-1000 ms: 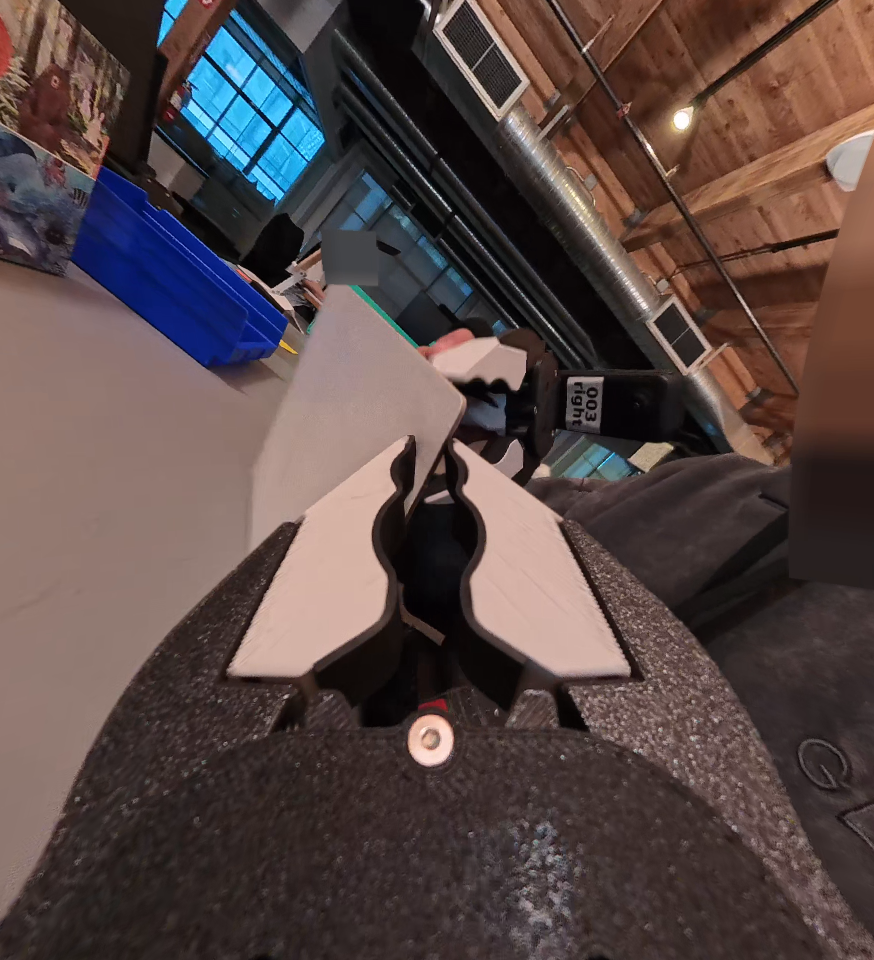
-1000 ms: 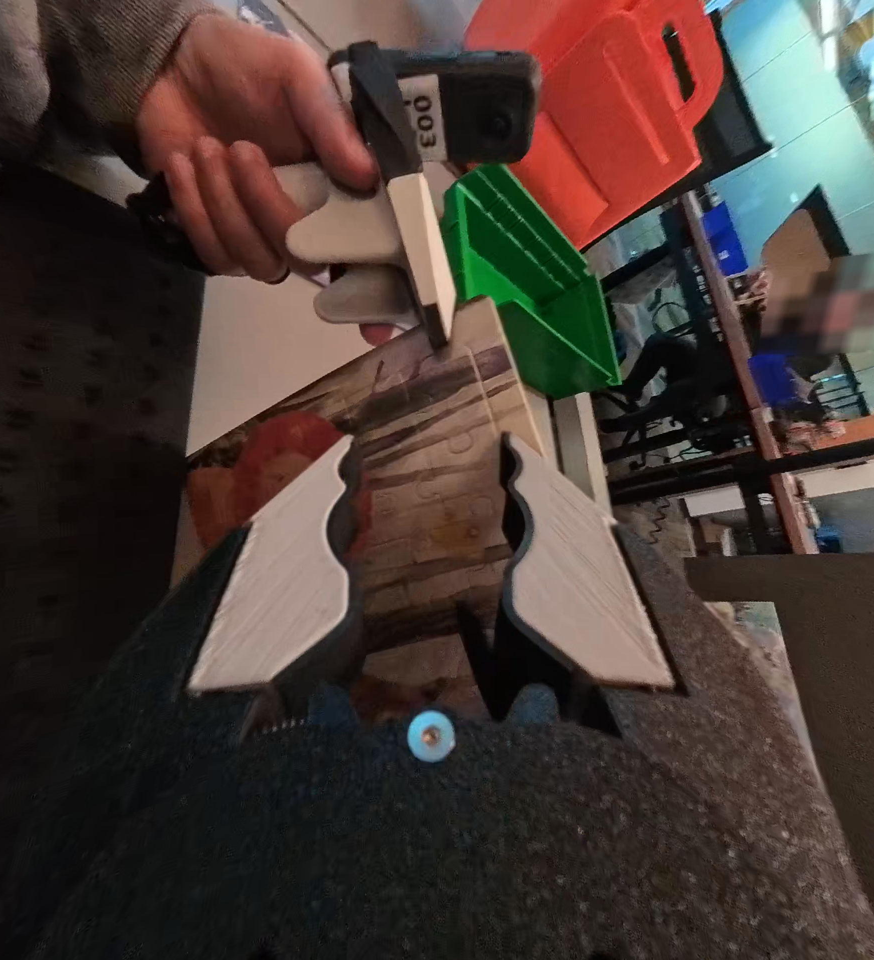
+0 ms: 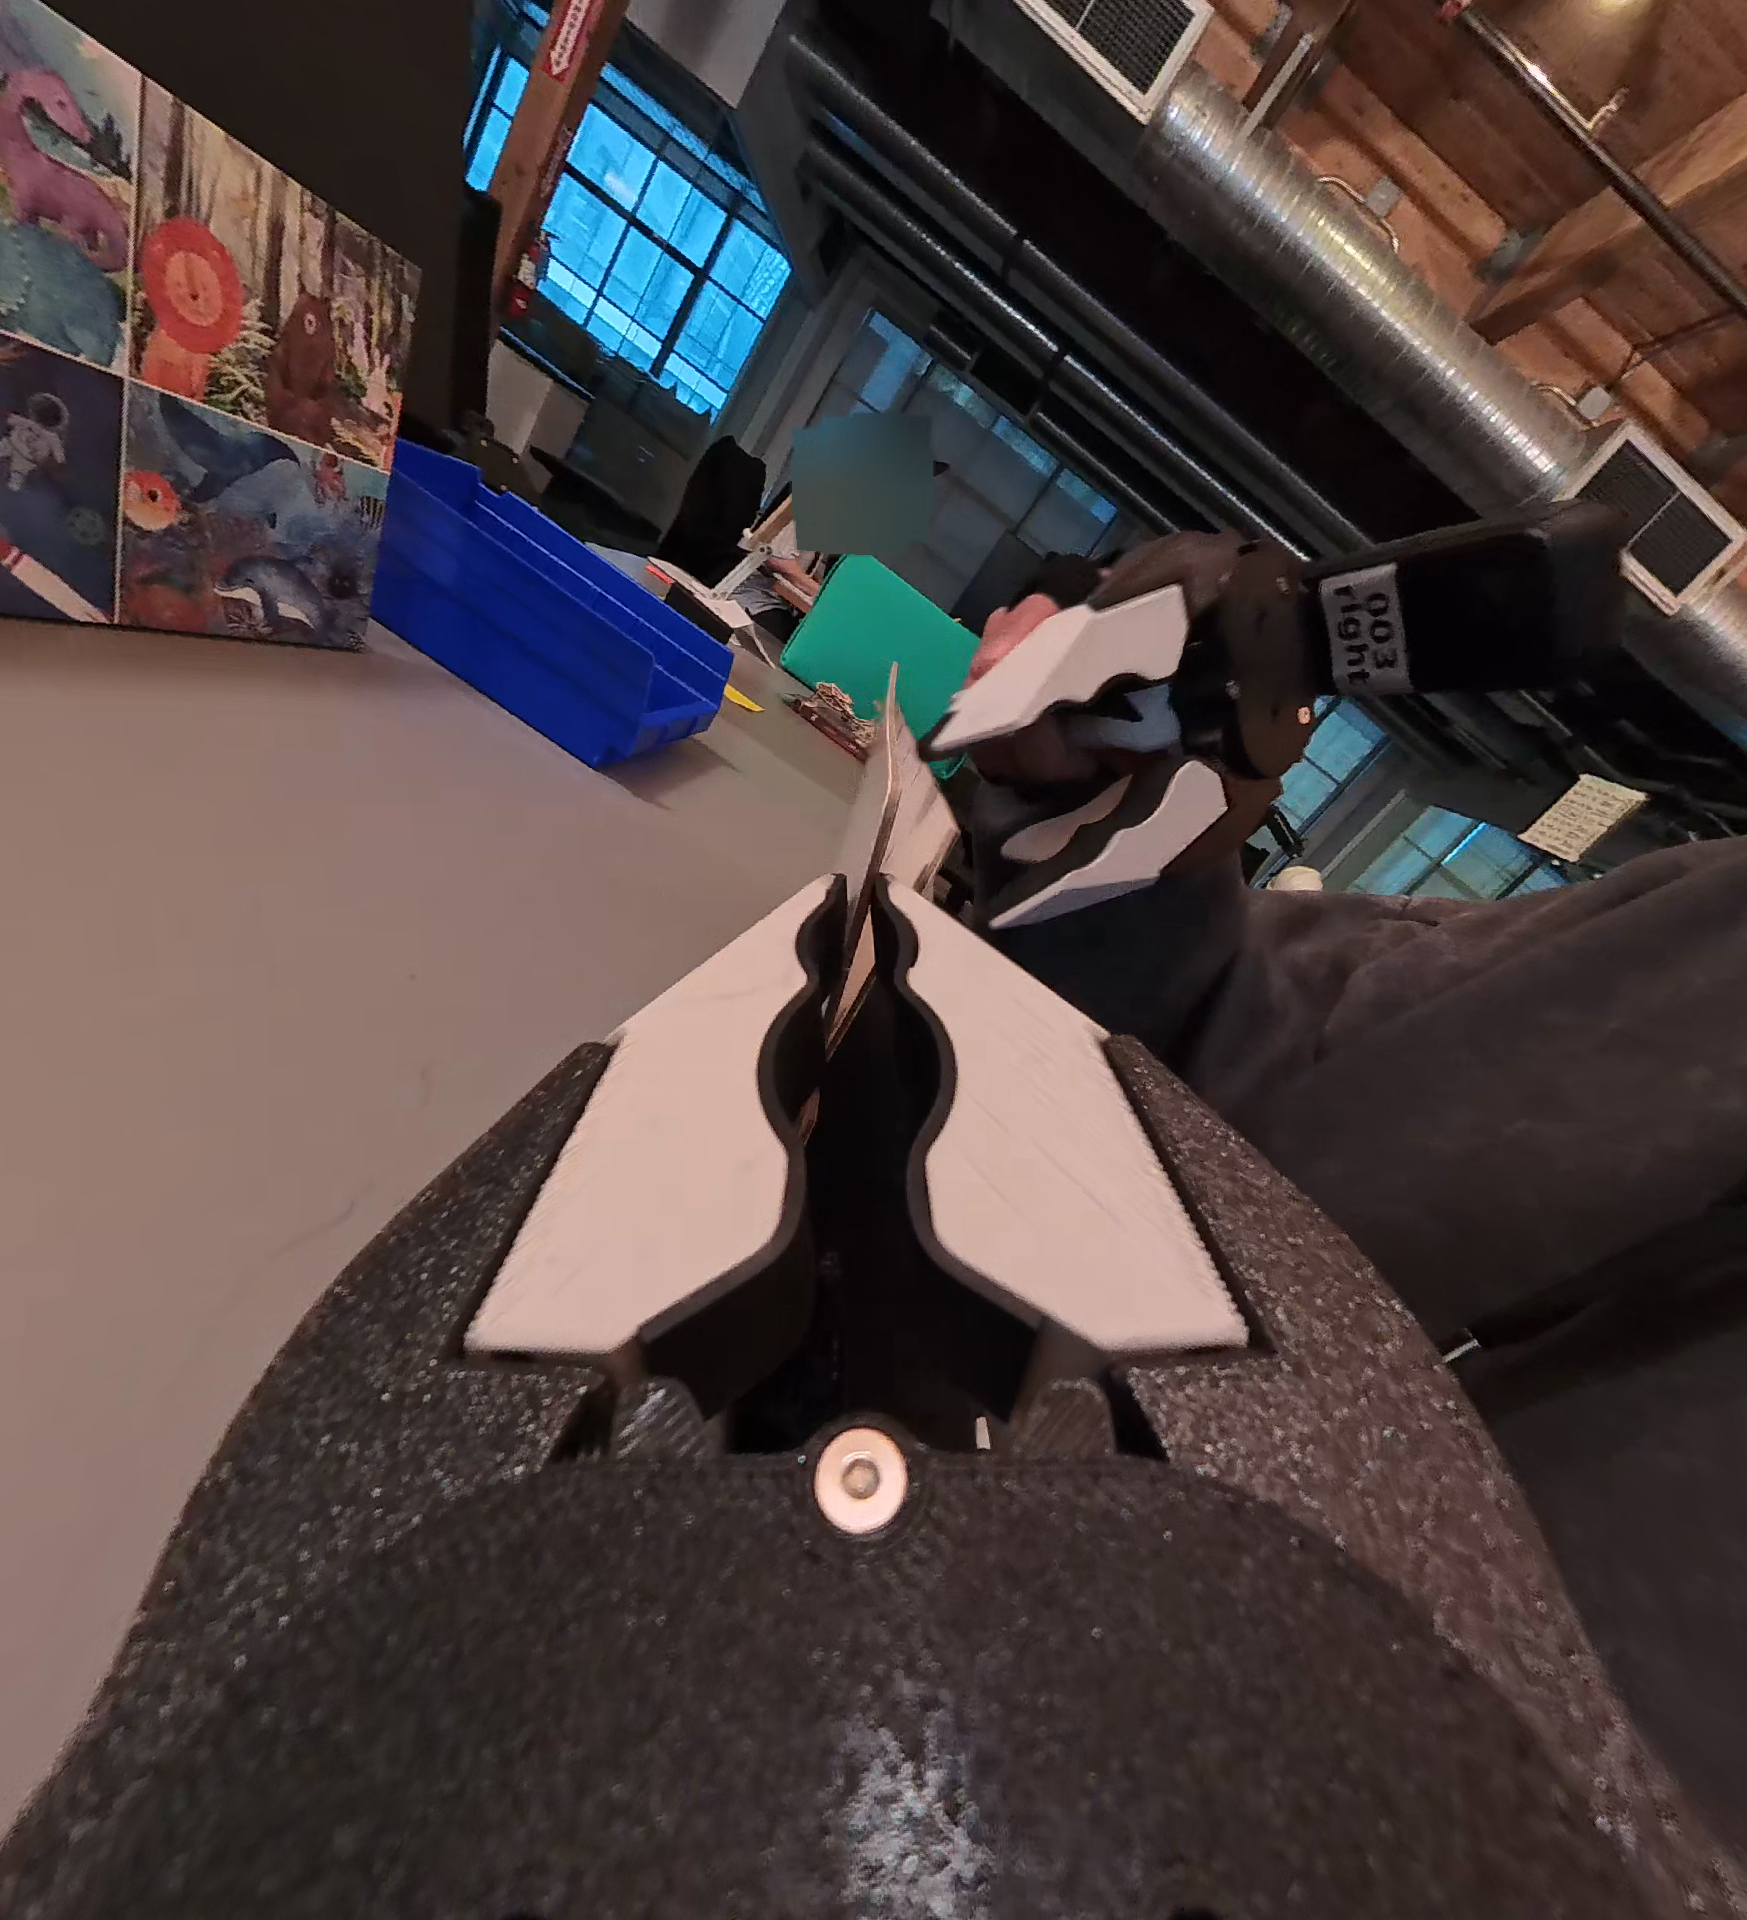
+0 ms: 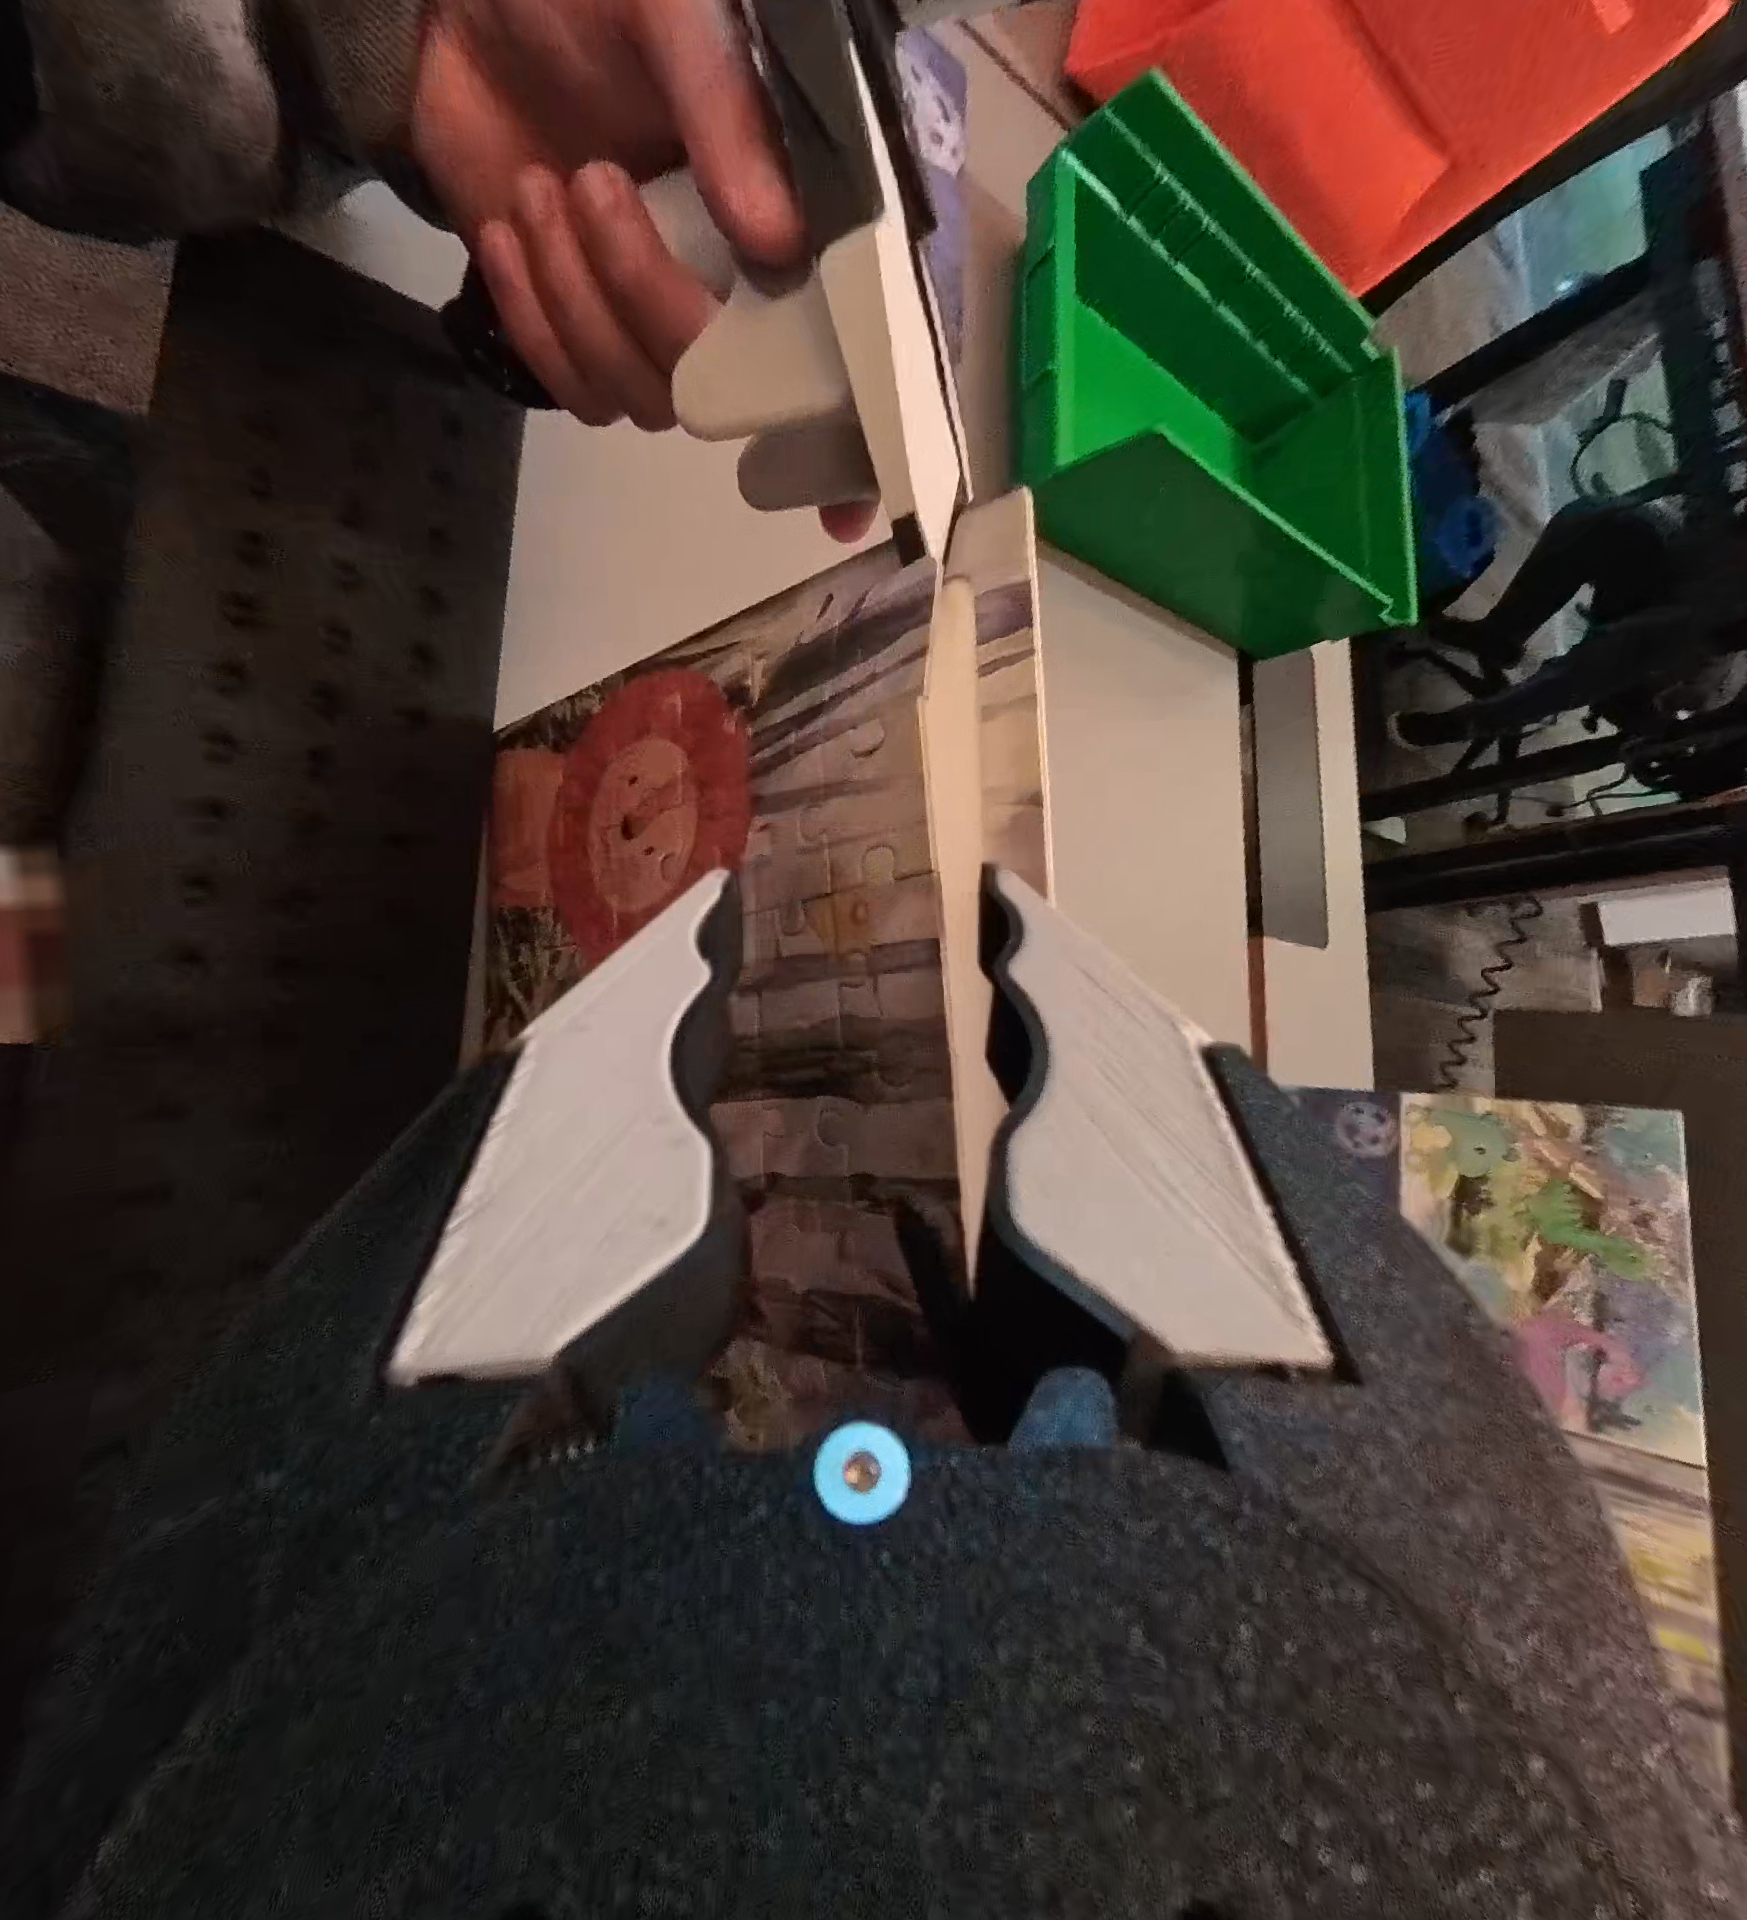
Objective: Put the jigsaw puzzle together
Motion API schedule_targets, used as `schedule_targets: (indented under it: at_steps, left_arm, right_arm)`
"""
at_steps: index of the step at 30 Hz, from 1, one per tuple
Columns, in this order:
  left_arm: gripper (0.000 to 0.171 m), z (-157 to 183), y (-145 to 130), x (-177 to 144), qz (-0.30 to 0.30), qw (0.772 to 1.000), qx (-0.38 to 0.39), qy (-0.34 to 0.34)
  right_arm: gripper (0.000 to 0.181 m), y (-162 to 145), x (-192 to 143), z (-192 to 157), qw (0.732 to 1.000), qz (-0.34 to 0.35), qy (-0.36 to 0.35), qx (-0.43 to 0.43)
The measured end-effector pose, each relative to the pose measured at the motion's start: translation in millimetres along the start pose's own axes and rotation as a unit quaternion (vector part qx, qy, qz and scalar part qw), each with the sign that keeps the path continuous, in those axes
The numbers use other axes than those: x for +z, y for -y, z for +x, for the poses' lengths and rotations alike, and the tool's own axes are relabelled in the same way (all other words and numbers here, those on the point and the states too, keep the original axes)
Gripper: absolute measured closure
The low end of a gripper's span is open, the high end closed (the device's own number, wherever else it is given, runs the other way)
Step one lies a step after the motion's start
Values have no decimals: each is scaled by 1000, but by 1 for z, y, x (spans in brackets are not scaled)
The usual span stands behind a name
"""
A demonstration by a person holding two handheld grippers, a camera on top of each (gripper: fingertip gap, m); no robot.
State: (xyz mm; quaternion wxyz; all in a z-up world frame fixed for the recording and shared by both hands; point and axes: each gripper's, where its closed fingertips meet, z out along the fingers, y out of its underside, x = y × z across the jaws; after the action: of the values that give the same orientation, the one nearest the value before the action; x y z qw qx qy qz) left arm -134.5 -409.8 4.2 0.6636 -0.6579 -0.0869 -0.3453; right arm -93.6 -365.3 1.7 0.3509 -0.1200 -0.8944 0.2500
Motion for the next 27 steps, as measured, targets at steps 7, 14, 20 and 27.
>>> schedule_targets:
  at_steps: [7, 14, 20, 27]
  left_arm:
    - [169, -2, -2, 0, -8, 999, 46, 13]
    - [171, -10, -28, 18, -120, 977, 171, 51]
    - [171, -30, 4, 28, -107, 977, 174, 57]
    - [171, -20, 76, 35, -76, 947, 304, 66]
  right_arm:
    - [175, 0, -8, -20, 997, -5, 75, -6]
    - [163, -46, -5, -26, 989, -123, 86, -3]
    - [179, -61, 0, 3, 991, -125, 22, -31]
    - [179, -48, -8, 11, 995, -93, 7, -43]
